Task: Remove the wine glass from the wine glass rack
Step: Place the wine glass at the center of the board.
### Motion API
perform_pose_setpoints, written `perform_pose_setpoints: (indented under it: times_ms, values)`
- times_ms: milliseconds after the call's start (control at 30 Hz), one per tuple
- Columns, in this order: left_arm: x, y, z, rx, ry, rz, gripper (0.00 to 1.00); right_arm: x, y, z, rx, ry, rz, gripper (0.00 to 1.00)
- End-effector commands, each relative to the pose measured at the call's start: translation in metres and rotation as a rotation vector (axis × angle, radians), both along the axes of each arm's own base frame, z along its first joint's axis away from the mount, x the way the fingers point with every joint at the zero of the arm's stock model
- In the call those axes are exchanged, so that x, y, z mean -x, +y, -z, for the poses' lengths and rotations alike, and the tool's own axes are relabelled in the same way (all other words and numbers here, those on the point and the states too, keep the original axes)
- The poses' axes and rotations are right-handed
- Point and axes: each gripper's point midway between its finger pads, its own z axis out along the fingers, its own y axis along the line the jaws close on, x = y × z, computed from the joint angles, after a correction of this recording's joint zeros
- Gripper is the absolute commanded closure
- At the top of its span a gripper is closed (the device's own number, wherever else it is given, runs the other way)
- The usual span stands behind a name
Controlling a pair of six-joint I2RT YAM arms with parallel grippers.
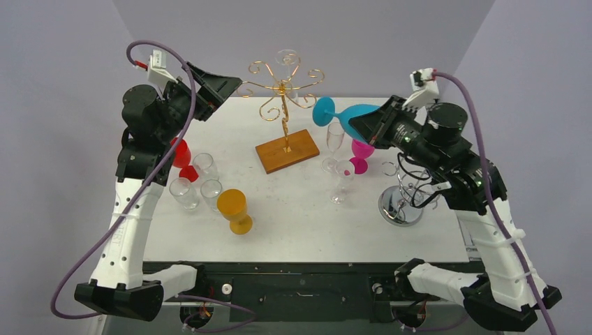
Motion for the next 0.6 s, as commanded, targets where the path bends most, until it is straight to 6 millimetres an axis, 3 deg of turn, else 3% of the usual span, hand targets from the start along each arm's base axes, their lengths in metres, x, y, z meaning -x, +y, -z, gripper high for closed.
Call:
perform_pose_setpoints:
  times_ms: [0,167,567]
  values:
    - [0.007,0.021,-0.007,-0.137,-0.066,-0.101,0.04,0.002,0.001,0.052,0.225,0.118,0.004,1.00]
    - [0.003,0.024,0.003,-0.159,-0.056,-0.113,0.04,0.005,0.012,0.076,0.298,0.169,-0.028,1.00]
    - [-0.009,0.033,0.018,-0.188,-0.033,-0.138,0.04,0.015,0.065,0.137,0.485,0.267,-0.151,1.00]
